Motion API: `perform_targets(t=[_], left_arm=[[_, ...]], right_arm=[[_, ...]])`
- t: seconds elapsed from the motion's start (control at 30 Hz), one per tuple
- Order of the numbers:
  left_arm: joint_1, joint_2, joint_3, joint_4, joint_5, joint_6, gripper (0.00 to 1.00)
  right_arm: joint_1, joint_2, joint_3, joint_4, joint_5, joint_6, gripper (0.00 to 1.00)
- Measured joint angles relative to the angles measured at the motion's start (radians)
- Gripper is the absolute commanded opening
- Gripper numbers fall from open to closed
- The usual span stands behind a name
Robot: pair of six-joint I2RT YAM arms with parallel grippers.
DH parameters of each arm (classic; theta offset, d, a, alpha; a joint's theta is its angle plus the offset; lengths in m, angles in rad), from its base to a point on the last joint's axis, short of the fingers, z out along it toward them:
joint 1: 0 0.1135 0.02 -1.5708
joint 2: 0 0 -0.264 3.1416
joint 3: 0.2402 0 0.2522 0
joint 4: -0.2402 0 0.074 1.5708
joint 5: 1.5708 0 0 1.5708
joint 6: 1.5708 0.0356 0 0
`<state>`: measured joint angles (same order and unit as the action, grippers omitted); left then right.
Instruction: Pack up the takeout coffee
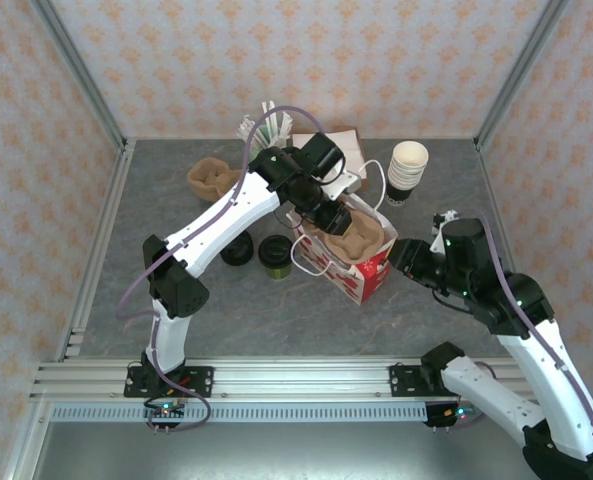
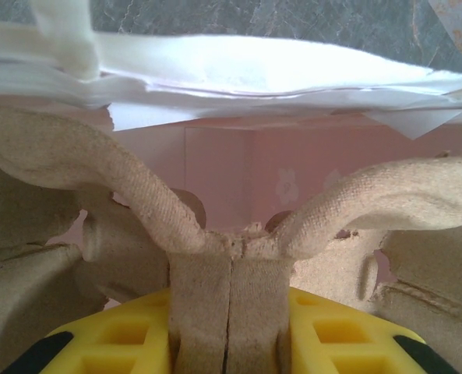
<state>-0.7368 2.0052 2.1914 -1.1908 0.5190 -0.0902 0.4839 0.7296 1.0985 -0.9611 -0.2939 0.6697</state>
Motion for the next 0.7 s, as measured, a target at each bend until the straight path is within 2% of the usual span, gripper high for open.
perform_targets(t=[0.33,0.53,0.7], left_arm=[[0.0,0.0,0.0,0.007,0.001,0.0,0.31],[0.0,0.0,0.0,0.008,0.008,0.0,0.32],[0.0,0.0,0.0,0.012,0.016,0.0,0.31]], right_arm=[[0.0,-0.018,-0.112,0.184,0.024,0.165,0.31],[0.0,-0.014,-0.114,0.223,0.036,0.189,0.3],[0.0,-0.015,-0.119,0.227,0.049,0.208,0.25]])
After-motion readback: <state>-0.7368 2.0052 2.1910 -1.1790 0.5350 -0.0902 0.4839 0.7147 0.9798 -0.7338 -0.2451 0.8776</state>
